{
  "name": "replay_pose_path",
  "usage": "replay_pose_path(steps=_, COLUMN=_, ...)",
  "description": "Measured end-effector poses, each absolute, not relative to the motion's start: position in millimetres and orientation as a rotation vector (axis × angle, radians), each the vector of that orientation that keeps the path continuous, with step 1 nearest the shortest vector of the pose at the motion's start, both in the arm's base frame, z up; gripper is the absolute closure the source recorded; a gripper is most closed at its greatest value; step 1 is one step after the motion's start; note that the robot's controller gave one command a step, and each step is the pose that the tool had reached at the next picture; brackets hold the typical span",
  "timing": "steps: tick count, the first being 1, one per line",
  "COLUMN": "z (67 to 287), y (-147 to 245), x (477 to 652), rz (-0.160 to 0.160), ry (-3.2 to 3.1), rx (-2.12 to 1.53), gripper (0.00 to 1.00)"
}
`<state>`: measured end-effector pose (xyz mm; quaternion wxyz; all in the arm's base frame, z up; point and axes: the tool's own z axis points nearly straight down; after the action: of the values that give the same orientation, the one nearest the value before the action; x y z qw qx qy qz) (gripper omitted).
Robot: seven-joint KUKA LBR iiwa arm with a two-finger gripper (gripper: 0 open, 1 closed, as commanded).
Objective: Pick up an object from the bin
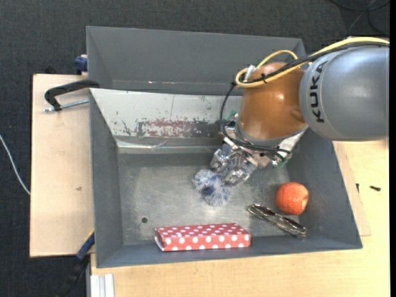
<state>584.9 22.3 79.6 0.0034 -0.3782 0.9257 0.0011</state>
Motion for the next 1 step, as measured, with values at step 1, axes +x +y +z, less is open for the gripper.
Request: replay_pose_path(steps=1, z=79.9, y=22.3, x=584.9, rz=0.004, ry=2.902, rx=-1.184, gripper=1.0)
